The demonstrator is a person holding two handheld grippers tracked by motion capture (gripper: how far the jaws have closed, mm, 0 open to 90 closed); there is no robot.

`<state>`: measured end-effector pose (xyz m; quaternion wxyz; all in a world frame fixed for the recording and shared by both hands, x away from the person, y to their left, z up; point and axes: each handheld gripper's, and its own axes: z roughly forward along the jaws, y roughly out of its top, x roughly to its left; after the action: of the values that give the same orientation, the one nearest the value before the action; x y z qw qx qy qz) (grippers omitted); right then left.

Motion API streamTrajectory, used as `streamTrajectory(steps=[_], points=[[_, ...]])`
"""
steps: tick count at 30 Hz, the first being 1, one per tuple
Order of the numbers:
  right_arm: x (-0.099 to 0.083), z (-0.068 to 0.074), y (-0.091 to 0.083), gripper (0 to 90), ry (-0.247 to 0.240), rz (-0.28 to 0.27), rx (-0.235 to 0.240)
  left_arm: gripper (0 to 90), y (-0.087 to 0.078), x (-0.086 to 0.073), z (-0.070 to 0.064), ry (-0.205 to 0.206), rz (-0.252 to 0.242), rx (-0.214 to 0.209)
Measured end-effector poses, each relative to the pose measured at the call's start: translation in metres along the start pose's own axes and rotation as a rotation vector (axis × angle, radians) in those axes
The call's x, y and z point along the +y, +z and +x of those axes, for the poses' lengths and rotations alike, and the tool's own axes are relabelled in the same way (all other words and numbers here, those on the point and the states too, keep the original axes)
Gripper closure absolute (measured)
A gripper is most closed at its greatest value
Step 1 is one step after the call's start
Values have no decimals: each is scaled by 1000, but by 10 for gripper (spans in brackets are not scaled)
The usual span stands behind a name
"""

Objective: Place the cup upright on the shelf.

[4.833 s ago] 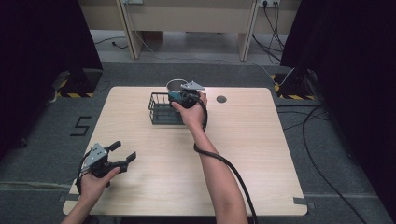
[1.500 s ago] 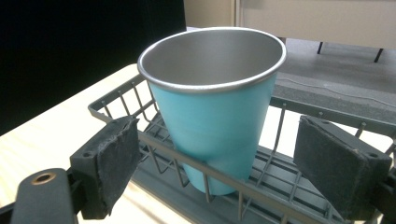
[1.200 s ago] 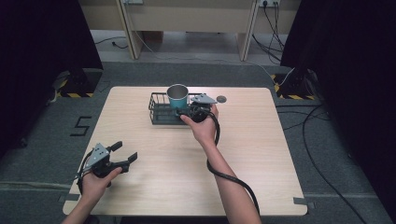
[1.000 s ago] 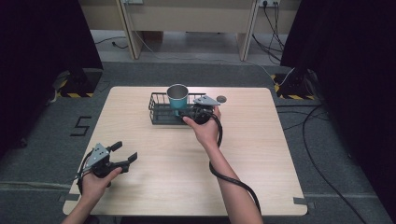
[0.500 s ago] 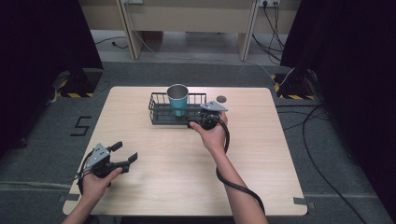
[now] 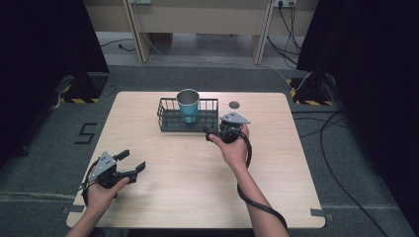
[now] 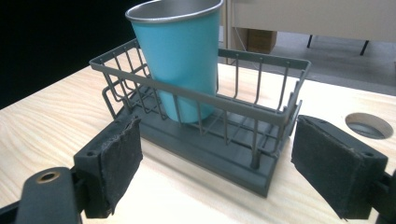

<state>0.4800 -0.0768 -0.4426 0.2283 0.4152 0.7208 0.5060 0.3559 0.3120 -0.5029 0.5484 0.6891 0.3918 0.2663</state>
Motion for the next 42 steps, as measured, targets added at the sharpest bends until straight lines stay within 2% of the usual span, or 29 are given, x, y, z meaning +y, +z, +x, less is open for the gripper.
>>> streamTrajectory(steps=[13, 28, 42], points=[[-16, -8, -27, 174, 5, 10, -16, 148, 0, -1, 0, 1, 3, 5], [-38, -23, -61, 180, 18, 21, -60, 147, 0, -1, 0, 3, 5, 8], [-55, -30, -80, 180, 25, 32, -82, 148, 0, -1, 0, 4, 8, 12]])
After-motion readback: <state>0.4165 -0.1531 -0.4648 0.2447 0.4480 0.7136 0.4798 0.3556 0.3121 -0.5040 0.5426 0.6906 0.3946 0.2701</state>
